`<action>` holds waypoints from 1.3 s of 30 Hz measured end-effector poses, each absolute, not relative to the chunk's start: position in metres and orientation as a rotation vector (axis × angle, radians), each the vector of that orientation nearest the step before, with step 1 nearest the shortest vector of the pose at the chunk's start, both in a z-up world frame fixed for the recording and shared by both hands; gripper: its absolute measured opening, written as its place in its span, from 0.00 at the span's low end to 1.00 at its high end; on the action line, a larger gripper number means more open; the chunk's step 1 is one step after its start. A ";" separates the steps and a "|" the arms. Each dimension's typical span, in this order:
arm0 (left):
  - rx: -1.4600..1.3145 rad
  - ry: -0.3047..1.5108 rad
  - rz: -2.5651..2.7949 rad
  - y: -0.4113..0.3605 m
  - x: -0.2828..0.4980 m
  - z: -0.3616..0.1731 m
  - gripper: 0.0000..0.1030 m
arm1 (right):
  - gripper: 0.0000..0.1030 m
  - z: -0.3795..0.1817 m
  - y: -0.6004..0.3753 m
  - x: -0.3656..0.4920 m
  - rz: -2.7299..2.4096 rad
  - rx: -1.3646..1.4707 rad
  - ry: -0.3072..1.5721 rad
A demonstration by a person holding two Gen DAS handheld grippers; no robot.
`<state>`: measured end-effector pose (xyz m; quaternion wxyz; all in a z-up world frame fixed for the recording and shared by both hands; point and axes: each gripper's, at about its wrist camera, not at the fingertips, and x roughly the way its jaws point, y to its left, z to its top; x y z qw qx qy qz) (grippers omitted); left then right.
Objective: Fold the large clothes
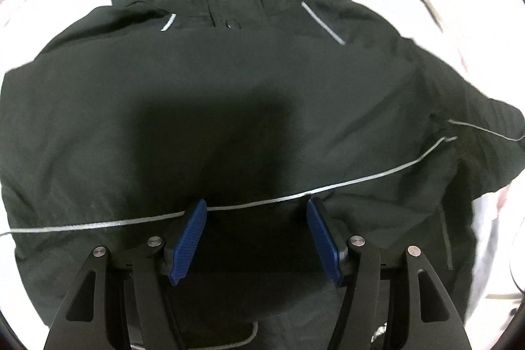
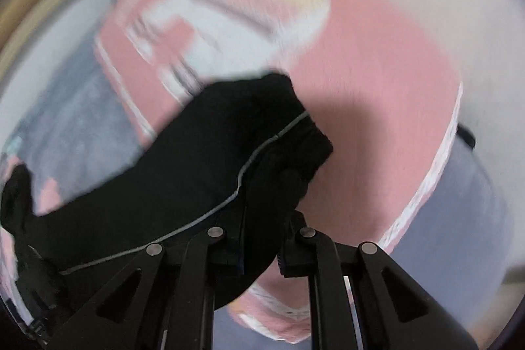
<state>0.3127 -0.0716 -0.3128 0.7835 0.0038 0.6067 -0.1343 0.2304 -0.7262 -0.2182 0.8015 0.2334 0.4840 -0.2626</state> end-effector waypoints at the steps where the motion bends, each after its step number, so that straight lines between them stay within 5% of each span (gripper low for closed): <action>1: 0.034 1.311 -0.282 -0.074 0.313 -0.312 0.63 | 0.15 -0.225 -0.726 0.232 -0.562 0.507 1.049; 9: -0.008 1.251 -0.285 -0.051 0.307 -0.282 0.63 | 0.14 -0.171 -0.656 0.240 -0.301 0.533 0.898; 21: -0.069 1.156 -0.247 0.014 0.273 -0.233 0.63 | 0.14 -0.120 -0.356 0.326 0.273 0.325 0.902; 32: -0.183 1.160 -0.184 0.062 0.232 -0.243 0.63 | 0.15 -0.197 -0.089 0.346 0.649 0.114 1.144; 39: -0.223 1.164 -0.135 0.095 0.216 -0.248 0.63 | 0.25 -0.279 -0.033 0.350 0.608 0.005 1.292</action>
